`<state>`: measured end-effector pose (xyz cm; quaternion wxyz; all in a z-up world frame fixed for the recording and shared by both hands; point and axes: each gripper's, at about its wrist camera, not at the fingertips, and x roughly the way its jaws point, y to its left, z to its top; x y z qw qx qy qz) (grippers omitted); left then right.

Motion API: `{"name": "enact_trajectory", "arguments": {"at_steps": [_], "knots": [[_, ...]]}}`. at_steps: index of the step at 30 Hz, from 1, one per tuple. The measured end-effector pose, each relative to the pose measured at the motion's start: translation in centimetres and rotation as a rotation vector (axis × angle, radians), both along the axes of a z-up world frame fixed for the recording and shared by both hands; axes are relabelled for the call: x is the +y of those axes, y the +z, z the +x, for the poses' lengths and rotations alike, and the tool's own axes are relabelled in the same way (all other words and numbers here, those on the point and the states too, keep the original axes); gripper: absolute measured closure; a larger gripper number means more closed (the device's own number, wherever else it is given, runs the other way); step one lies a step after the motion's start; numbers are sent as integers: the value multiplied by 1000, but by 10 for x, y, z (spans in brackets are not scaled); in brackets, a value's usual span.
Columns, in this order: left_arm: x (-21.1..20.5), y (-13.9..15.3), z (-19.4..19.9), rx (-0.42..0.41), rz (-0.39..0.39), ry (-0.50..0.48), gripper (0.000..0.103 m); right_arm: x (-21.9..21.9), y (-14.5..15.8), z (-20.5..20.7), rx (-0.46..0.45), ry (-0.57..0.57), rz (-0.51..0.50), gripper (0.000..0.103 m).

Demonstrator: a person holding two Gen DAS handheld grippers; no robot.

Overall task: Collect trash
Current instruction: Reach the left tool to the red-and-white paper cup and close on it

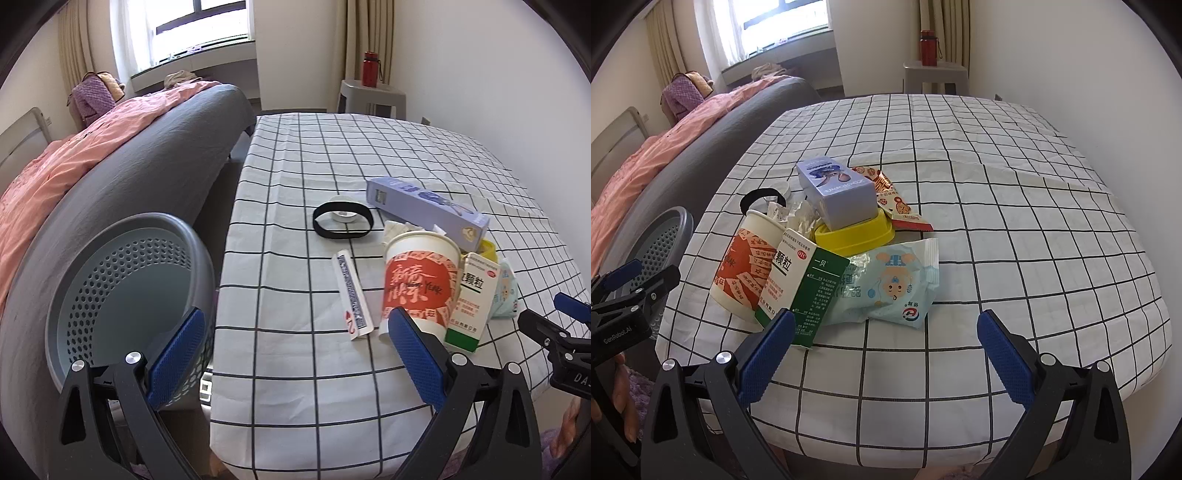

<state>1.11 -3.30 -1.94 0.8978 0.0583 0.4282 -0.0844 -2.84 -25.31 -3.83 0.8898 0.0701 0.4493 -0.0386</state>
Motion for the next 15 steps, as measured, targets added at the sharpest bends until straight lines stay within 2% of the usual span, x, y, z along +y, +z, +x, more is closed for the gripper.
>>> {"name": "enact_trajectory", "arguments": {"at_steps": [8, 15], "knots": [[-40, -7, 16, 70, -42, -123, 8, -15, 10, -11, -48, -34, -17, 6], [-51, -24, 29, 144, -61, -153, 8, -22, 17, -18, -84, -48, -10, 6]]}}
